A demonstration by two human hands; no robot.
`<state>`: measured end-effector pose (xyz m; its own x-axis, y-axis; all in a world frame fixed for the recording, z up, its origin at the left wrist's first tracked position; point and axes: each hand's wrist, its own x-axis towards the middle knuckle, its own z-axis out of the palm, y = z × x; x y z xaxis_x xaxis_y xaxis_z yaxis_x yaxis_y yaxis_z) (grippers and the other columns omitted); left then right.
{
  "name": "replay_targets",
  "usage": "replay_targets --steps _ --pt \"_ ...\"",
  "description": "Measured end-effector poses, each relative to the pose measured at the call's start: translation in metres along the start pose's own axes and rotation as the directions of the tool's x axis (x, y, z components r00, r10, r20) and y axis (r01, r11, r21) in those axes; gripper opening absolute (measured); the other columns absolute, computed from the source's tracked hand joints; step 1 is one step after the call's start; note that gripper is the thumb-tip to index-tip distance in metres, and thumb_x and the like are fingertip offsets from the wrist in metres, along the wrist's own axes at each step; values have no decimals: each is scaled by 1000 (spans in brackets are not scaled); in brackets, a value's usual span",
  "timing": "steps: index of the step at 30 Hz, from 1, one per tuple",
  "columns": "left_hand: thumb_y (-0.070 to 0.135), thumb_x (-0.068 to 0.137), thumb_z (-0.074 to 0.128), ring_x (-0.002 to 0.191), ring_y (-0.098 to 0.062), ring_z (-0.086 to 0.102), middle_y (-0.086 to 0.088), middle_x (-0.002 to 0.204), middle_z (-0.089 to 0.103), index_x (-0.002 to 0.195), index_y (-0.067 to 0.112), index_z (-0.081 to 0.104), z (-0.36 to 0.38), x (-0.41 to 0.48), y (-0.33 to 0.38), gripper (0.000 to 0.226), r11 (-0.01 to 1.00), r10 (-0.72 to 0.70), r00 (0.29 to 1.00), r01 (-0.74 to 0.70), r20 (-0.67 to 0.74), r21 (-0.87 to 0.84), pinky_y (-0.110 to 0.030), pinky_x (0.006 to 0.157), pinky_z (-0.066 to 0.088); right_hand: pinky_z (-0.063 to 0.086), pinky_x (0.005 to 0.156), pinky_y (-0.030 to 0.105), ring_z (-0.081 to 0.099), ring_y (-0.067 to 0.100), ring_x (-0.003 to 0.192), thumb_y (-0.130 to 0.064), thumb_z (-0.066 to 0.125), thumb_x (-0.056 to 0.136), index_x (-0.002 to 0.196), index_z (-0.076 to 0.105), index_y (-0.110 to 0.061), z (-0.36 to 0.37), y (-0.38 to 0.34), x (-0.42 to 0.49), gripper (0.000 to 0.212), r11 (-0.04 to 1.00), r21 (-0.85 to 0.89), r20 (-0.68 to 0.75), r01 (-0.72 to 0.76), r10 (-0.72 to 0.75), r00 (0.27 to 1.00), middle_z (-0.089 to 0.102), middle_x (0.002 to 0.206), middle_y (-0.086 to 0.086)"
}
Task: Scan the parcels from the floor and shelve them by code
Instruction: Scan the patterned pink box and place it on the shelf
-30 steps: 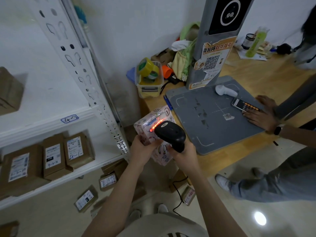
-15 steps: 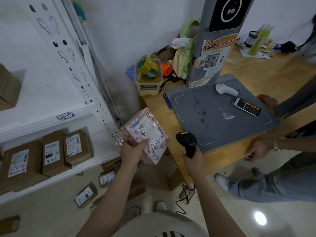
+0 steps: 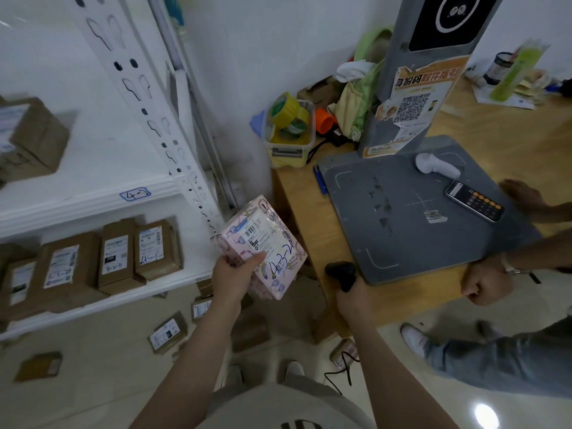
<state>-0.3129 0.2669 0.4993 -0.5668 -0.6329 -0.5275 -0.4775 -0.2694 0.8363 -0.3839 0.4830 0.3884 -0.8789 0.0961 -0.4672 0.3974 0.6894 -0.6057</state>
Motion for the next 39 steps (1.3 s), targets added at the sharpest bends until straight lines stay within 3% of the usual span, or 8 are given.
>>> replay_targets --steps 9,15,19,23,27,29,33,39 --pt "18 79 84 104 -25 68 -6 115 69 112 14 58 -14 -8 2 42 998 -3 998 -1 -58 -70 -47 91 57 37 103 50 38 39 126 -29 76 72 133 39 -9 6 -15 -12 74 978 -203 -273 54 -109 956 42 136 19" --pt "23 76 86 100 -25 71 -6 113 72 114 12 61 -38 -15 5 47 995 -2 998 -4 -65 -103 -51 91 58 43 97 51 42 40 123 -21 82 67 129 49 -1 12 -67 -37 73 911 -193 -431 365 -413 802 46 135 21" --pt "21 76 86 94 -24 74 -5 105 76 114 14 65 -76 -21 16 44 980 29 998 -41 -63 -193 -47 89 59 45 82 31 54 24 107 -16 77 80 118 57 -11 21 -120 -67 44 812 -14 -343 584 -552 760 53 119 6" --pt "20 81 82 89 -19 75 -7 104 77 116 12 67 -137 -35 33 39 959 96 990 -120 -102 -257 -33 77 60 47 84 26 53 7 100 -24 75 85 112 58 -23 45 -174 -113 32 686 188 -192 703 -676 711 52 110 -10" --pt "17 87 76 60 -8 71 -7 82 76 99 7 69 -209 -57 45 16 930 126 979 -173 -160 -325 -17 48 51 49 77 16 58 4 99 -21 70 90 113 56 -27 78 -219 -174 28 602 412 -15 684 -746 666 60 111 -4" --pt "17 87 75 55 -9 69 -6 75 75 91 9 68 -246 -68 48 12 913 138 970 -203 -203 -354 -18 45 49 47 69 10 60 -3 93 -14 69 91 114 57 -22 93 -242 -208 27 568 477 45 671 -778 627 63 108 0" --pt "20 87 75 68 -20 73 -14 87 77 99 -1 71 -325 -88 68 25 870 192 945 -289 -266 -399 -22 50 54 47 65 8 63 -10 80 -8 67 93 114 59 -9 114 -290 -279 23 489 557 152 671 -855 496 68 101 -4" --pt "27 84 78 89 -31 74 -20 100 76 114 -4 59 -440 -118 125 47 783 330 868 -471 -370 -406 -28 58 55 49 58 16 68 2 75 -9 64 95 109 59 -25 128 -379 -376 22 315 594 189 740 -949 252 73 91 -9"
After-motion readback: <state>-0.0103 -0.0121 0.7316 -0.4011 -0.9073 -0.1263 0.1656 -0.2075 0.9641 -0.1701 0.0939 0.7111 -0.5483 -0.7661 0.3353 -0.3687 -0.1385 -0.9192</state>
